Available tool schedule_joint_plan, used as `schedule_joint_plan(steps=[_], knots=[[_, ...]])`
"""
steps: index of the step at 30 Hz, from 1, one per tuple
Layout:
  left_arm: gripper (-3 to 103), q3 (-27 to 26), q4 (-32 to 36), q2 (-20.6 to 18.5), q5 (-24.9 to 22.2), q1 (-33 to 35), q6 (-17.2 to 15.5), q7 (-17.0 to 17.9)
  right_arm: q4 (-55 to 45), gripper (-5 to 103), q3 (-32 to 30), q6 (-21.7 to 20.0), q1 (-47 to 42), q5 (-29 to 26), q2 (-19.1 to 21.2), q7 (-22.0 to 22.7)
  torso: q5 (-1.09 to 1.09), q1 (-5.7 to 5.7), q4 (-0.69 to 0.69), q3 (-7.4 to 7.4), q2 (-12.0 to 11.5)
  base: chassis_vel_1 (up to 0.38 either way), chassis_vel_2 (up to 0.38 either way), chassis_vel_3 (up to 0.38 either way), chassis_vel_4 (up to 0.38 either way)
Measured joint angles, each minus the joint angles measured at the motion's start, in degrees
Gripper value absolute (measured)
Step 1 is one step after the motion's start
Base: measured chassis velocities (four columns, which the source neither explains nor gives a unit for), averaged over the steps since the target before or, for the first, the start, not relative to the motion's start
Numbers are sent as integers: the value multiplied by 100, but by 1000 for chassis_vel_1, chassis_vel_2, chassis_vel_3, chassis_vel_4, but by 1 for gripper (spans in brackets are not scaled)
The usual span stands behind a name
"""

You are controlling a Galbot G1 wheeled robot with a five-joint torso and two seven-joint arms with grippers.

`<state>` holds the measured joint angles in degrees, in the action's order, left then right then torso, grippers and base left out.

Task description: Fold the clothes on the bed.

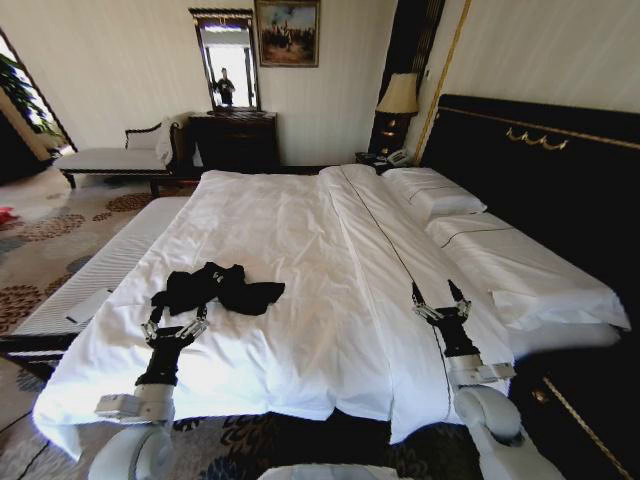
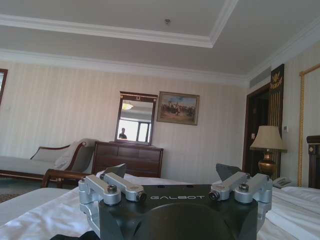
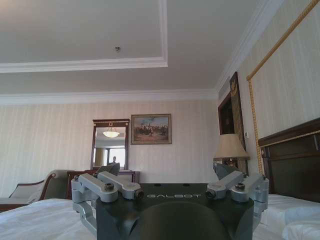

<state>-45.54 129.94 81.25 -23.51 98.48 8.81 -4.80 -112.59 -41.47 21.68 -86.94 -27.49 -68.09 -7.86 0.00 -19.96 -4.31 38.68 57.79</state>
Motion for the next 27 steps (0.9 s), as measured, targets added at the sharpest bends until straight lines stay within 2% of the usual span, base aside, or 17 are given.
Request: schedule_joint_plan(steps=[27], knots=[[100,-1,-67,32,28,-19,47,-35,76,100,50,32,17,50,-98,-2,0,0,-1,0,0,1,14,-1,-13]])
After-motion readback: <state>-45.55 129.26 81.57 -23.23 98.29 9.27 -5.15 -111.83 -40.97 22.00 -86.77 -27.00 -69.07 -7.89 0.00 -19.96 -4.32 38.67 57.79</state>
